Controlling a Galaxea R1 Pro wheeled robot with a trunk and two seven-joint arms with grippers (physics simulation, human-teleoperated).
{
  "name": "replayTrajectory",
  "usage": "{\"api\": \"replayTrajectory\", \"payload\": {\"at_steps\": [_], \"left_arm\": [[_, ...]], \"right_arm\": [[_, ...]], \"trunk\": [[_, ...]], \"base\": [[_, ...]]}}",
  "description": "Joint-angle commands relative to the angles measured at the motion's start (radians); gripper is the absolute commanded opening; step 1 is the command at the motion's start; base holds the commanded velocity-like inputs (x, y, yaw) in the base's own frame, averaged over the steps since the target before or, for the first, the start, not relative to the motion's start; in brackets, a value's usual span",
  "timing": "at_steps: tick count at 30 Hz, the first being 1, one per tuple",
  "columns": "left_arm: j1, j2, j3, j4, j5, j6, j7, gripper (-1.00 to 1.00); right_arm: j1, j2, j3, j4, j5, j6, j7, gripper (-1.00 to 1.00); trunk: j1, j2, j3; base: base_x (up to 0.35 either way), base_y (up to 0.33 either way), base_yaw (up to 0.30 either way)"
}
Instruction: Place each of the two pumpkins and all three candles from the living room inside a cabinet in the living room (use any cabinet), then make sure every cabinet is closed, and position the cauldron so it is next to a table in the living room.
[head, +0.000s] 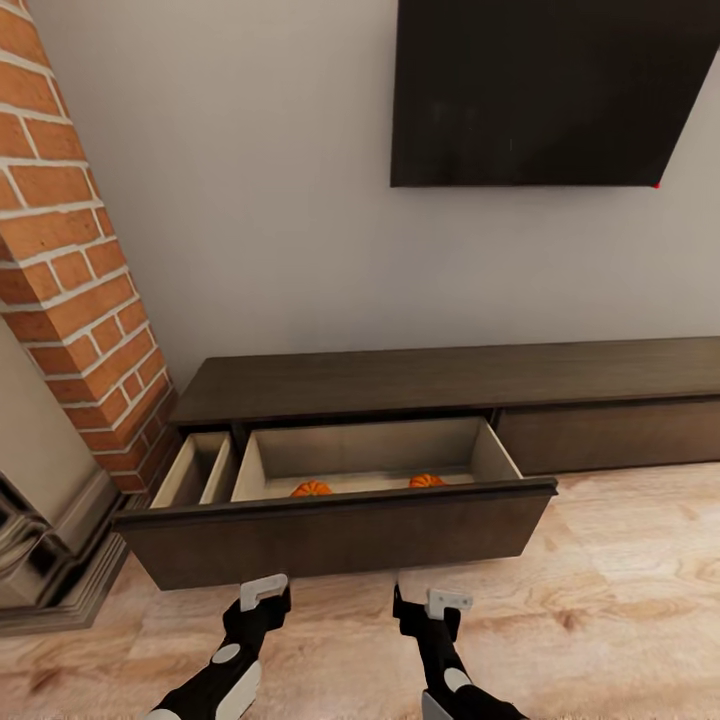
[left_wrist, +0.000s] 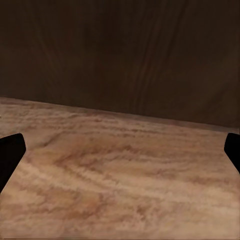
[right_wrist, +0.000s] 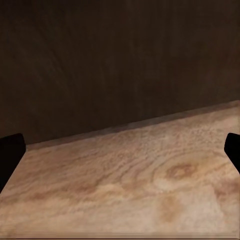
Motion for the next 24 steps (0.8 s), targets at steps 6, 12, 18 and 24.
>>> {"api": "replayTrajectory", "payload": {"at_steps": [6,12,18,24], "left_arm": [[0.021,0.001,-0.010,0.000,-0.001,-0.032,0.007,1.00],[0.029,-0.003,-0.010,0.000,-0.001,-0.075,0.008,1.00],[0.030,-0.003,-0.010,0.000,-0.001,-0.081,0.012,1.00],[0.031,-0.002,-0.010,0.000,0.002,-0.081,0.014,1.00]], "right_arm": [[0.002,-0.001,0.009,-0.001,-0.002,-0.010,0.014,1.00],[0.002,-0.001,0.009,-0.001,-0.004,-0.034,0.026,1.00],[0.002,0.000,0.009,-0.001,-0.005,-0.039,0.028,1.00],[0.002,0.000,0.009,-0.001,-0.005,-0.038,0.028,1.00]], "trunk": [[0.002,-0.002,-0.024],[0.003,-0.002,-0.028],[0.003,-0.002,-0.028],[0.003,-0.002,-0.028]], "base": [[0.000,0.000,0.000],[0.000,0.000,0.000],[0.000,0.000,0.000],[0.168,0.000,0.000]]}}
